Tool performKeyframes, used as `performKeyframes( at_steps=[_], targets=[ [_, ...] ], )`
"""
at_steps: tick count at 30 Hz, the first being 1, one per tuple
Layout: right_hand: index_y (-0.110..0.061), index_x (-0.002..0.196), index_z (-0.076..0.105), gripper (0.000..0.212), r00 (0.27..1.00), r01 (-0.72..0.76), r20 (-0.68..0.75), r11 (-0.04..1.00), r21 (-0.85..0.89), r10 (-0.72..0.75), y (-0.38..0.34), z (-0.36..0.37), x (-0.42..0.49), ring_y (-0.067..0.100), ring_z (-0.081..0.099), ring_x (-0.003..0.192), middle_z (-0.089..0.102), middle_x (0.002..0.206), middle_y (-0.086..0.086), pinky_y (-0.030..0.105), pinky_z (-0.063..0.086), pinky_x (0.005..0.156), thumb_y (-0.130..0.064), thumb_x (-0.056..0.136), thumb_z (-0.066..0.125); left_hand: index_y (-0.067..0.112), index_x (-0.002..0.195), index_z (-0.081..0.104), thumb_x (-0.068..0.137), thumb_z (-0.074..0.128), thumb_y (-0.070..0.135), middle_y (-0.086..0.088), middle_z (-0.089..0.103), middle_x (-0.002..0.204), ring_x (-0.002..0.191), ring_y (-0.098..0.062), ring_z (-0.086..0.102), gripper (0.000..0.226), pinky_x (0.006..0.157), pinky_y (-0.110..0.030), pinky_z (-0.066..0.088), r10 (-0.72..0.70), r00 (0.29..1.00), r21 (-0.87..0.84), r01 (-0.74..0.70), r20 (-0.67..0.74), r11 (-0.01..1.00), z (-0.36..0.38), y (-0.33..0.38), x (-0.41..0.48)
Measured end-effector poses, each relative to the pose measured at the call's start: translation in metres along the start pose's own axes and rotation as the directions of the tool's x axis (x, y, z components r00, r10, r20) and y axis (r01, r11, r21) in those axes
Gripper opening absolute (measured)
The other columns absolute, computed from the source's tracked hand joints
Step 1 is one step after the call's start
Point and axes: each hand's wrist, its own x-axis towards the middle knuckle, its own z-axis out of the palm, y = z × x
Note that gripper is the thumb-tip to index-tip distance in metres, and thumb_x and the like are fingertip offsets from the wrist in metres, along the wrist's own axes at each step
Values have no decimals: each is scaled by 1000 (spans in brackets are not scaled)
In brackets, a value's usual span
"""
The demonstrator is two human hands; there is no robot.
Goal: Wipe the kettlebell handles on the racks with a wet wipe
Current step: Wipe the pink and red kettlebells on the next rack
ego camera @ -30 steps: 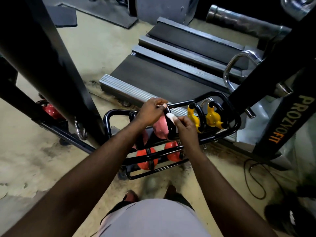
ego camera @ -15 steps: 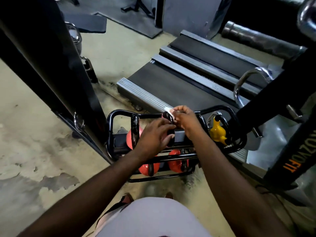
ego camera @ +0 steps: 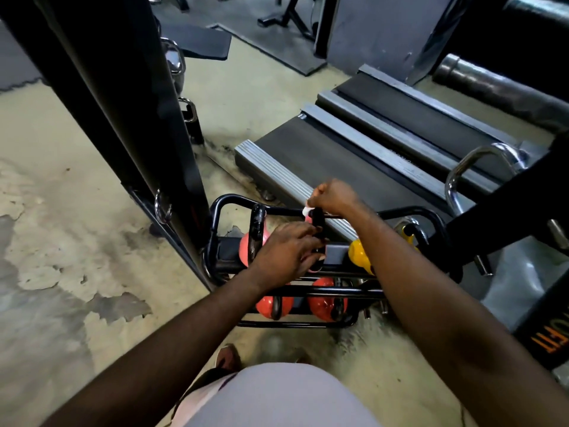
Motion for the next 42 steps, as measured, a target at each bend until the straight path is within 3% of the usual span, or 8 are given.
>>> performKeyframes(
  at_steps=[7, 11, 14, 19, 23, 30, 34, 42],
  targets=[
    [-22, 92, 70, 16, 983, 181, 98, 871, -456, -154, -33, -2, 10, 22, 65, 93, 65, 90, 1, 30, 52, 76, -30, 78, 71, 23, 120, 68, 92, 61, 38, 0, 61, 129, 117, -23, 57, 33, 94, -45, 47, 8, 1000, 33, -7, -18, 999, -5, -5, 1],
    [-19, 85, 66, 12, 990, -120, 91, 984, 134, 108, -1, -3, 9, 18, 59, 74, 60, 79, 2, 30, 50, 71, -30, 87, 70, 27, 120, 69, 91, 62, 41, 2, 61, 130, 121, -17, 54, 33, 98, -43, 46, -21, 1000, 34, 21, -7, 999, -3, -1, 1],
    [-20, 81, 55, 16, 947, -314, 200, 590, 744, 251, 18, 17, -10, 13, 54, 61, 56, 76, 3, 22, 50, 51, -18, 96, 58, 26, 122, 68, 92, 60, 42, 3, 61, 131, 122, -15, 53, 35, 101, -40, 44, -32, 999, 28, 32, -15, 999, -8, -3, -4],
    [-19, 86, 56, 13, 948, -299, 277, 139, 944, 156, 37, 33, -52, 15, 67, 66, 70, 77, 4, 26, 55, 59, -15, 98, 56, 25, 124, 66, 92, 62, 39, 0, 59, 134, 125, -17, 52, 36, 104, -42, 45, -36, 999, 28, 37, -14, 999, -8, 2, -3],
    [-13, 85, 62, 11, 983, -147, 104, 316, 937, 148, 39, 34, -72, 15, 64, 69, 66, 78, 7, 26, 55, 62, -5, 91, 66, 25, 129, 62, 92, 55, 41, -1, 55, 140, 130, -20, 50, 41, 105, -43, 43, -15, 1000, 55, 14, 17, 998, -2, 0, -8],
    [-17, 90, 73, 5, 999, 33, 16, 996, 82, -34, -5, -10, -4, 15, 60, 74, 65, 78, -1, 28, 47, 70, -21, 87, 70, 25, 124, 67, 96, 50, 37, -5, 54, 143, 129, -25, 51, 35, 103, -41, 43, 65, 998, 116, -65, 8, 991, 8, -2, -11],
    [-27, 83, 67, 5, 945, 300, 294, 742, -599, -145, -45, -23, -6, 21, 66, 89, 67, 88, -4, 29, 53, 73, -30, 80, 71, 26, 121, 69, 93, 57, 37, -2, 58, 139, 124, -26, 55, 32, 97, -41, 46, 84, 996, 133, -80, -25, 988, 9, 1, -7],
    [-21, 107, 68, 28, 907, 415, 409, 348, -841, -95, -76, 2, -4, 22, 64, 89, 61, 93, -1, 33, 56, 78, -34, 83, 71, 27, 125, 66, 95, 49, 38, -1, 56, 142, 123, -25, 55, 36, 102, -38, 38, 43, 999, 175, -37, -31, 984, 13, 2, -13]
  ],
)
